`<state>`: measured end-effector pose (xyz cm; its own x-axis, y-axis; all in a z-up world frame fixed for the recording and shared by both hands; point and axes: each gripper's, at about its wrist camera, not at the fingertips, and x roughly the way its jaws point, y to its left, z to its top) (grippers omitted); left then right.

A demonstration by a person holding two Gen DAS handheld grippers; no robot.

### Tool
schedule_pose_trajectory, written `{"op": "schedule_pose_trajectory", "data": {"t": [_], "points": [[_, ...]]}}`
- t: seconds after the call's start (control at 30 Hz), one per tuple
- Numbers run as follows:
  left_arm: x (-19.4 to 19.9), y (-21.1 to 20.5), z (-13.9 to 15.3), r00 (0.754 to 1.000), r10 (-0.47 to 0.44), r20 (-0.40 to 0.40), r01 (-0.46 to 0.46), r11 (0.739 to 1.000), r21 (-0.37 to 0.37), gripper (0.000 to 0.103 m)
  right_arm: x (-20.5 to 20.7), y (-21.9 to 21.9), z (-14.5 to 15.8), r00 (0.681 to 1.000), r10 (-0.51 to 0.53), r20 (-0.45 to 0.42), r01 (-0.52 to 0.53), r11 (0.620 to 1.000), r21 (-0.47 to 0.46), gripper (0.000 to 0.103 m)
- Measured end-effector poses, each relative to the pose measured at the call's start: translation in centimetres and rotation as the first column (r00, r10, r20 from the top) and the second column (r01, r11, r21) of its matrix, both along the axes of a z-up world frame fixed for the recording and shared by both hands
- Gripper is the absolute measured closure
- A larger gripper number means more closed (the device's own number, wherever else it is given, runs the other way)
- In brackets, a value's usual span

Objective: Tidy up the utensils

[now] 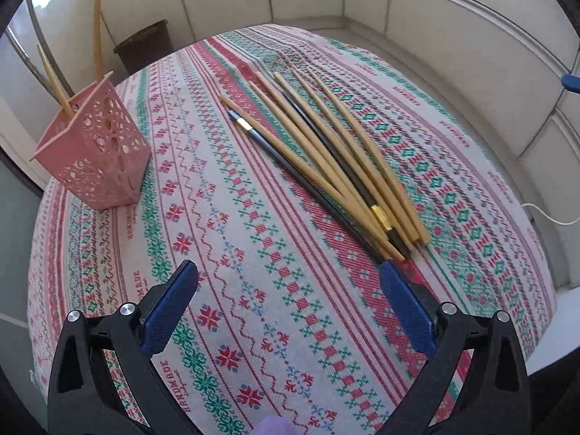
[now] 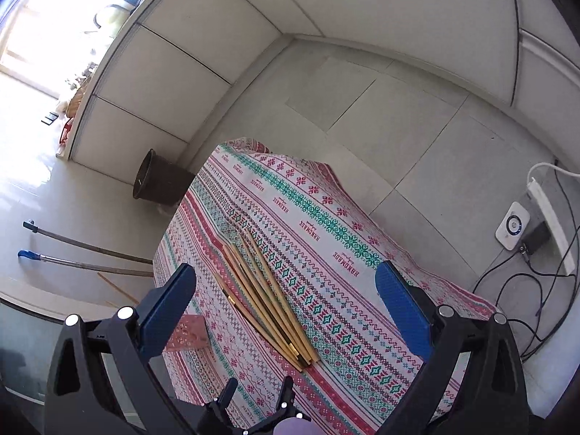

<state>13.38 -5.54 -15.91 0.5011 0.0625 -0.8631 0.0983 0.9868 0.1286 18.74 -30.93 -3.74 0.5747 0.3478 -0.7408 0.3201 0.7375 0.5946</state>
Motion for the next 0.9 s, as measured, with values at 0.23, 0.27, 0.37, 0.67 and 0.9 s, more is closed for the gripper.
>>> {"op": "schedule_pose_trajectory", "data": {"t": [0.23,0.27,0.37,0.67,0.9], "points": [[2.6,0.1,-1.0,0.995,0.067,-0.072,-0.07,0.996,-0.046,0.007,0.2,-0.1,-0.4,1.0,0.016,-0.015,-0.016,1.0,-0.005,0.007],[2.9,-0.1,-1.1,0.995,0.073,-0.072,-0.076,0.996,-0.039,0.007,0.2,-0.2,-0.5,1.0,0.014,-0.014,-0.014,1.0,-0.004,0.007],[3.7,-0.5,-1.7,0.991,0.091,-0.094,-0.093,0.996,-0.014,0.006,0.3,-0.5,-0.6,1.0,0.019,-0.021,-0.019,1.0,0.001,0.007],[3.1,-0.4,-1.5,0.993,-0.048,-0.111,0.039,0.996,-0.084,0.04,0.7,-0.7,-1.2,0.999,0.023,-0.04,-0.022,0.999,0.025,0.007],[1.4,3.2,-1.0,0.992,-0.079,-0.102,0.063,0.987,-0.149,0.051,1.0,-0.3,-2.0,0.998,0.024,-0.066,-0.02,0.997,0.069,0.007]]}}
